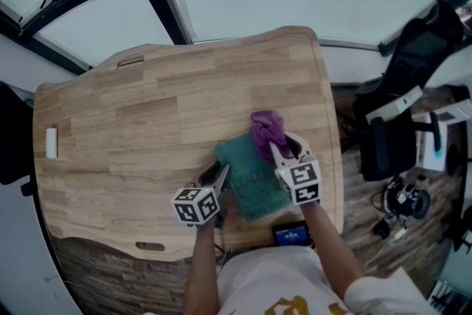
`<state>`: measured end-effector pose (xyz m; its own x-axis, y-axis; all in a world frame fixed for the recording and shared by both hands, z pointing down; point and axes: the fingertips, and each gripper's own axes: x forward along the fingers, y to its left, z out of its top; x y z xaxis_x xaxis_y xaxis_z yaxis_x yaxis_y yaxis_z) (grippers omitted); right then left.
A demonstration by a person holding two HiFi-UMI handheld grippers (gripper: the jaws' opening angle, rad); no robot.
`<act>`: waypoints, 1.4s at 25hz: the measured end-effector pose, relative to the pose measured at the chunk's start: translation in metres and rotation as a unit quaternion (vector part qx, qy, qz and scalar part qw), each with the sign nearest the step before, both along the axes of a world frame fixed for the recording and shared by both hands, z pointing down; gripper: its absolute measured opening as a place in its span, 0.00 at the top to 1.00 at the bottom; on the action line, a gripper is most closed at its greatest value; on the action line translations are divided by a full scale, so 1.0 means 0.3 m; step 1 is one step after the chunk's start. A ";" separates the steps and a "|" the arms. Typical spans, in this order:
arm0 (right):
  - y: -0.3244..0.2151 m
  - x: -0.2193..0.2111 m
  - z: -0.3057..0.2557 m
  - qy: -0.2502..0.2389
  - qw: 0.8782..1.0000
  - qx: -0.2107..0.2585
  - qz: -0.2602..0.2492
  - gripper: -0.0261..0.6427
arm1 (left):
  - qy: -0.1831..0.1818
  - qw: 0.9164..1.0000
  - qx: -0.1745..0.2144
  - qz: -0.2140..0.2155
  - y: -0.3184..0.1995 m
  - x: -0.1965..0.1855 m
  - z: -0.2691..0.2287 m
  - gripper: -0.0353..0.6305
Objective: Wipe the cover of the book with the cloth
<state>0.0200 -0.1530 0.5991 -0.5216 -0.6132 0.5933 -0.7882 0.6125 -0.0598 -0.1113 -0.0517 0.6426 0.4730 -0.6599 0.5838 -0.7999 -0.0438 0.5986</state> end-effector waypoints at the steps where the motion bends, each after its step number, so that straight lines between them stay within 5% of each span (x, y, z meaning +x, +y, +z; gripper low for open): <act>1: -0.003 -0.003 0.002 0.002 1.000 -0.001 0.001 0.81 | 0.000 1.000 0.001 0.001 -0.001 0.000 -0.001 0.75; 20: 0.027 -0.075 0.057 0.061 0.997 -0.021 -0.042 0.81 | -0.006 1.000 0.003 0.002 -0.001 -0.003 0.002 0.75; 35: 0.061 -0.147 0.062 0.059 0.996 -0.034 -0.064 0.81 | -0.003 1.000 0.002 0.003 -0.004 -0.001 0.002 0.76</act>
<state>-0.0241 -0.1348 0.6177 -0.5179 -0.5024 0.6924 -0.7073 0.7067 -0.0163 -0.1116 -0.0529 0.6431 0.4735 -0.6600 0.5832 -0.8030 -0.0514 0.5937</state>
